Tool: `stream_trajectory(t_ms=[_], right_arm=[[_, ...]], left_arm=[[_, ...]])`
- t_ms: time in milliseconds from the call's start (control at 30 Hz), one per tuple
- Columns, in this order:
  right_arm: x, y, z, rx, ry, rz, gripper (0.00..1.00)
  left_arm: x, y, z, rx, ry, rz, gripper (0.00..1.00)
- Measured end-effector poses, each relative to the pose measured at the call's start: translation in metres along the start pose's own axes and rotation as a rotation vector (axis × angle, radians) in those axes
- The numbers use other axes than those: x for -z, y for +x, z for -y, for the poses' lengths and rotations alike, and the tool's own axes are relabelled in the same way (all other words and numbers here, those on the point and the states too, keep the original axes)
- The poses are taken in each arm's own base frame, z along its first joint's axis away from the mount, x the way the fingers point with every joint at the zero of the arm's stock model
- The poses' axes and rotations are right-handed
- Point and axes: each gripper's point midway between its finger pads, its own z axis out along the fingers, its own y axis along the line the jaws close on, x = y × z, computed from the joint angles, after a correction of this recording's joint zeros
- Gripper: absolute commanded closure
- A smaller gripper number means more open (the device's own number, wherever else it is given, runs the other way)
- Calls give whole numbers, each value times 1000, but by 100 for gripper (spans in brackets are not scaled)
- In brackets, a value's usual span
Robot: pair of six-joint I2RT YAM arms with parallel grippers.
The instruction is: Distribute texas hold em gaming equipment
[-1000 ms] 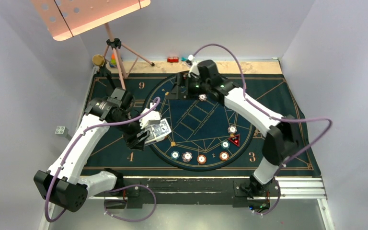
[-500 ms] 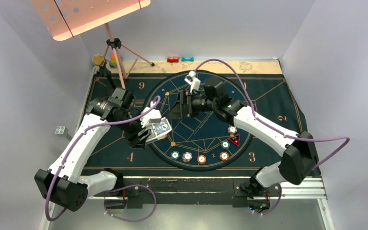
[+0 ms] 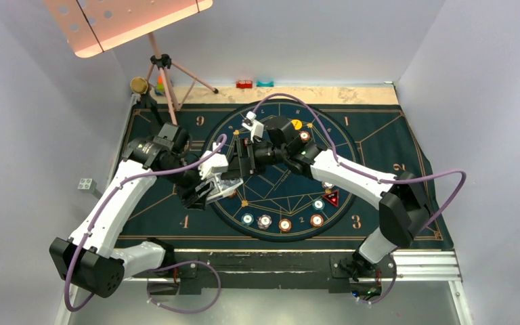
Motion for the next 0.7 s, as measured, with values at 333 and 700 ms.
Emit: stream_trajectory(t_ms=[333,700], right_arm=[[2,-1,2,-15,10,2,38],[23,-12,11,-39,28,54,52]], left_arm=[[1,-1,0,-1,-3,4,100],[2,-2,0,1,-3,3,100]])
